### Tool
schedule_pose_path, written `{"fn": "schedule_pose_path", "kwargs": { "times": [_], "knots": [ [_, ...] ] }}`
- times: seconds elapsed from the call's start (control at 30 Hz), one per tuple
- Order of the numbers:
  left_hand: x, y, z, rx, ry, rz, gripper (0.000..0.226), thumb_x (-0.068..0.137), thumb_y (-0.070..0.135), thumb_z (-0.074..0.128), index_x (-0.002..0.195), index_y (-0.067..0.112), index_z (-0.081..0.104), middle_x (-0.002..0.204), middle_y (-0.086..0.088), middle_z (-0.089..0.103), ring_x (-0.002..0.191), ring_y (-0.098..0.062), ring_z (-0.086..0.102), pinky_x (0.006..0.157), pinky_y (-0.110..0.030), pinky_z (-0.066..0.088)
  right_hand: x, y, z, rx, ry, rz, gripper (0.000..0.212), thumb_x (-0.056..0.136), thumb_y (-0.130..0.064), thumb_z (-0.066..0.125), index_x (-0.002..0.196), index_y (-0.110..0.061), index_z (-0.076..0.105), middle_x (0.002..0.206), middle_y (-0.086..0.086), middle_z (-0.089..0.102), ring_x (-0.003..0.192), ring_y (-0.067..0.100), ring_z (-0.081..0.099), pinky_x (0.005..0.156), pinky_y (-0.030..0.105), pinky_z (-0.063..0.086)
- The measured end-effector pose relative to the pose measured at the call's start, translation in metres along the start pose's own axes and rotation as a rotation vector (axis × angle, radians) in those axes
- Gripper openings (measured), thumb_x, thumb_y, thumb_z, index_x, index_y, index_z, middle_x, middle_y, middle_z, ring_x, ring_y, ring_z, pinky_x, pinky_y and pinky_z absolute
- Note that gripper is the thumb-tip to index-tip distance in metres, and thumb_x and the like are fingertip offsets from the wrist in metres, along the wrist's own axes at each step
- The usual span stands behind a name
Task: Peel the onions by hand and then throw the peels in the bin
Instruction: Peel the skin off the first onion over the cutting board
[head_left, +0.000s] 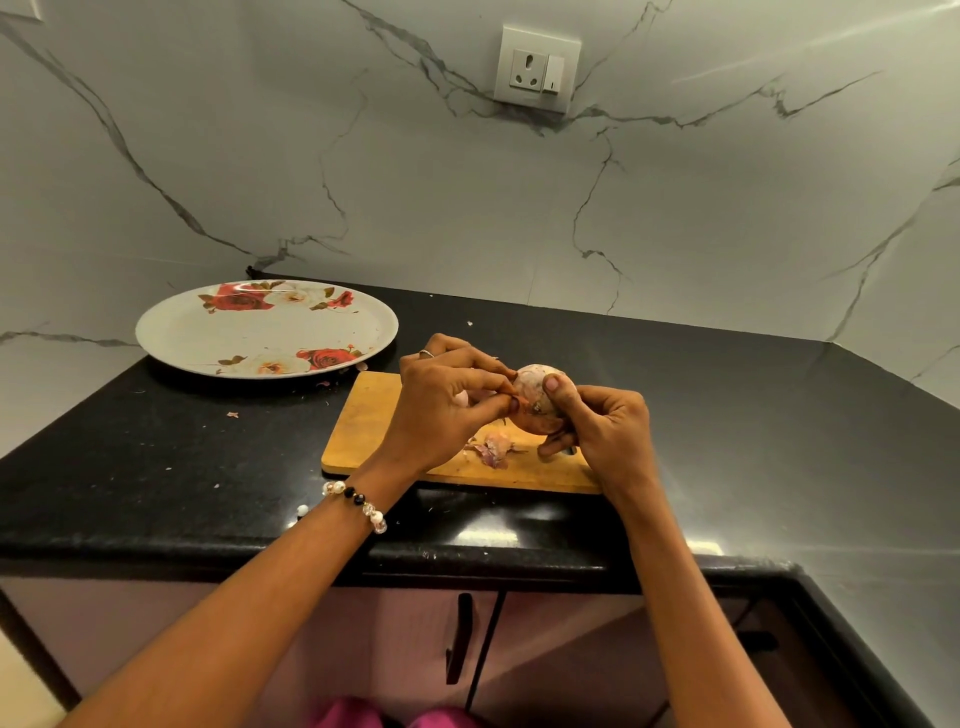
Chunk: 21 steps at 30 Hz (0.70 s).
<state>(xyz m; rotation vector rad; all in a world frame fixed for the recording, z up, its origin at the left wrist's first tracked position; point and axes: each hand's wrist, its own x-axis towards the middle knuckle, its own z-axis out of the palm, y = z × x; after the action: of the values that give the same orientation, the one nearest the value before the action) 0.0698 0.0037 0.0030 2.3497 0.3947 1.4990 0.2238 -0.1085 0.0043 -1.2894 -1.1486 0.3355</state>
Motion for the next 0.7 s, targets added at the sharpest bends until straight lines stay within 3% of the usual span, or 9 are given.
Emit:
{"fn": "schedule_pose_path", "kwargs": {
  "times": [0.27,0.37,0.63,0.7],
  "knots": [
    [-0.001,0.005,0.000,-0.018,-0.089,-0.103,0.030,0.070,0.054,0.062,0.083,0.031,0.075,0.102,0.032,0.054,0.111,-0.008,0.041,0.086,-0.054,0.041,0.000,0.001,-0.001,-0.054,0.091,-0.035,0.039,0.081,-0.039,0.067,0.083,-0.001,0.074,0.068,0.010,0.073,0.049,0.026,0.069,0.037,0.024,0.047],
    [-0.002,0.008,-0.001,-0.002,-0.104,-0.136,0.019,0.068,0.046,0.068,0.076,0.030,0.074,0.105,0.029,0.053,0.114,-0.010,0.039,0.088,-0.055,0.039,-0.002,0.001,0.000,-0.100,0.082,-0.084,0.035,0.082,-0.037,0.068,0.086,-0.004,0.074,0.073,0.007,0.074,0.053,0.022,0.070,0.040,0.028,0.052],
    [-0.002,0.012,-0.002,-0.020,-0.133,-0.171,0.018,0.070,0.041,0.068,0.076,0.026,0.075,0.110,0.022,0.052,0.117,-0.012,0.036,0.092,-0.053,0.036,-0.004,0.001,0.000,-0.234,0.119,-0.190,0.022,0.086,-0.028,0.071,0.093,-0.007,0.073,0.077,0.004,0.073,0.055,0.008,0.070,0.042,0.017,0.050],
    [-0.002,0.009,-0.004,-0.085,-0.098,-0.229,0.013,0.071,0.038,0.069,0.076,0.027,0.073,0.107,0.023,0.053,0.116,-0.014,0.040,0.092,-0.052,0.040,-0.004,0.001,-0.001,-0.266,0.129,-0.192,0.022,0.084,-0.031,0.072,0.090,-0.010,0.073,0.074,0.003,0.073,0.055,0.006,0.069,0.044,0.020,0.051]
  ]
}}
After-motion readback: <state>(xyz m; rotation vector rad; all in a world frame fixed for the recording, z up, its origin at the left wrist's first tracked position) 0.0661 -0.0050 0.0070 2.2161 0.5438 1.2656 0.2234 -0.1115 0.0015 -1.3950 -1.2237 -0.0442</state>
